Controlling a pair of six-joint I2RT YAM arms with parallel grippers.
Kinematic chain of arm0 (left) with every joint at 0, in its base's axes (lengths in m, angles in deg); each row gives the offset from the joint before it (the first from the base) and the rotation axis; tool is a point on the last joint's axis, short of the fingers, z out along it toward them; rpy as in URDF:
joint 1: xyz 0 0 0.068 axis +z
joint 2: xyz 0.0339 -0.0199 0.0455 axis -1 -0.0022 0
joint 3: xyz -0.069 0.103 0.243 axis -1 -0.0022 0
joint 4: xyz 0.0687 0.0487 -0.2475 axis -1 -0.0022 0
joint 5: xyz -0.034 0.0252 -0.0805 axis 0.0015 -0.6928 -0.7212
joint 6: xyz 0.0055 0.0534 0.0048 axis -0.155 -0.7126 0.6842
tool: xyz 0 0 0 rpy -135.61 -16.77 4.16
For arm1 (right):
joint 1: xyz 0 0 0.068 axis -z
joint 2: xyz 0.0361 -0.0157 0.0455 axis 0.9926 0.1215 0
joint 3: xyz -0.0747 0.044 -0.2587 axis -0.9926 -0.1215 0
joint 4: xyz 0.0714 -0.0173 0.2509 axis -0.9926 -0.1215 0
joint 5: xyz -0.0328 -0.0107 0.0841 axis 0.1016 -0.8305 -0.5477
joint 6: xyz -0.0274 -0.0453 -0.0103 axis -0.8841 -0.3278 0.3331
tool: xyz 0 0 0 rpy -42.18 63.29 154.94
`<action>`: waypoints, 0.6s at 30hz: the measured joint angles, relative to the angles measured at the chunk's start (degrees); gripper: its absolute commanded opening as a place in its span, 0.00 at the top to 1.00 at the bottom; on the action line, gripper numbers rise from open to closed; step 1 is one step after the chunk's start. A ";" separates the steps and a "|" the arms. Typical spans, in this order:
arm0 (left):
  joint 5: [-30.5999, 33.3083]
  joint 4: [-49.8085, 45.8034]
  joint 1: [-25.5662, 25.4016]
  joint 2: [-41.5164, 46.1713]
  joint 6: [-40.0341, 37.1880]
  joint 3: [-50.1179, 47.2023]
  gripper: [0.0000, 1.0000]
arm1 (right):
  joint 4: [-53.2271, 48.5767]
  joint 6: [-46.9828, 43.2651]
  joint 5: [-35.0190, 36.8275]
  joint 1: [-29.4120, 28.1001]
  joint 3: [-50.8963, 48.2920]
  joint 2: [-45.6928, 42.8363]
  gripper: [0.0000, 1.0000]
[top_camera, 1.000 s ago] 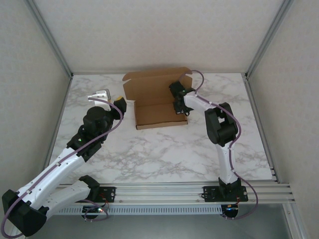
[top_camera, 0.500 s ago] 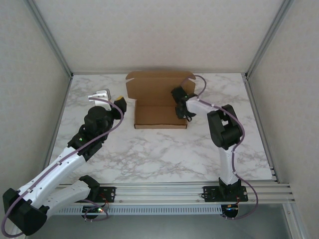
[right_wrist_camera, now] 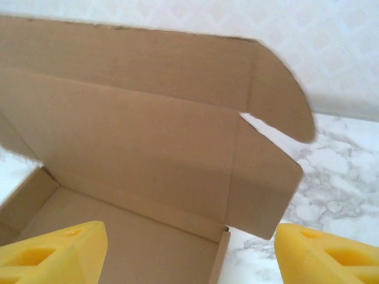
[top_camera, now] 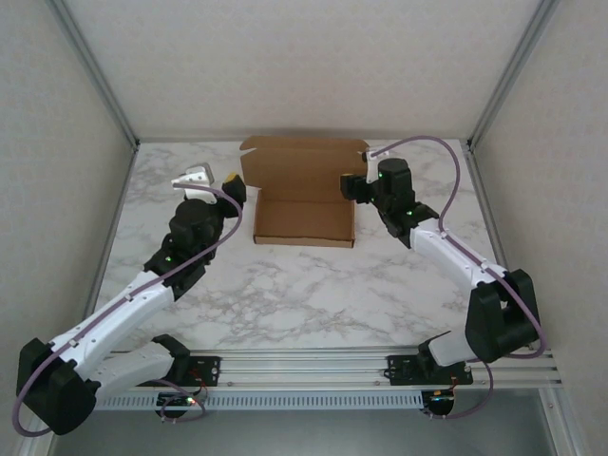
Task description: Fold the paper box
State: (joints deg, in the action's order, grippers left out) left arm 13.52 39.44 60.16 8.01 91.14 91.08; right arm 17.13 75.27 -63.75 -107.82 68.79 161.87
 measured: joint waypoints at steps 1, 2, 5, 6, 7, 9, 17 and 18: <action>0.20 3.50 0.68 -0.92 0.26 -0.94 0.32 | -0.04 -1.40 -0.66 0.02 1.07 1.03 0.28; -0.22 7.04 1.75 -2.08 -0.20 -2.01 0.32 | 0.37 -2.36 -1.46 0.02 1.62 1.70 0.28; -1.09 14.62 5.46 -7.13 -4.15 -4.02 0.19 | 3.63 -3.02 -3.58 0.59 0.52 1.31 0.27; -1.66 15.04 6.78 -9.31 -5.79 -3.43 0.19 | 5.03 -3.48 -4.35 0.94 -0.02 0.96 0.28; -2.45 15.19 7.82 -11.04 -6.93 -2.71 0.19 | 6.23 -4.17 -5.18 1.25 -0.55 0.59 0.29; -6.56 17.14 11.45 -14.36 -8.79 -2.01 0.21 | 8.61 -6.38 -7.65 2.05 -2.03 -0.61 0.30; -24.22 31.10 24.70 -27.91 -11.28 -1.79 0.22 | 21.79 -13.53 -20.09 11.34 -7.19 1.05 0.28; -27.04 33.75 25.27 -29.49 -11.87 -2.49 0.24 | 22.95 -14.08 -21.75 12.63 -7.19 2.14 0.28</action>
State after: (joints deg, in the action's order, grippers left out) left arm -13.52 73.18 85.43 -21.48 79.27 88.58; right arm 40.08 61.19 -85.50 -95.19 61.60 164.01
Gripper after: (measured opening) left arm 0.788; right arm 0.719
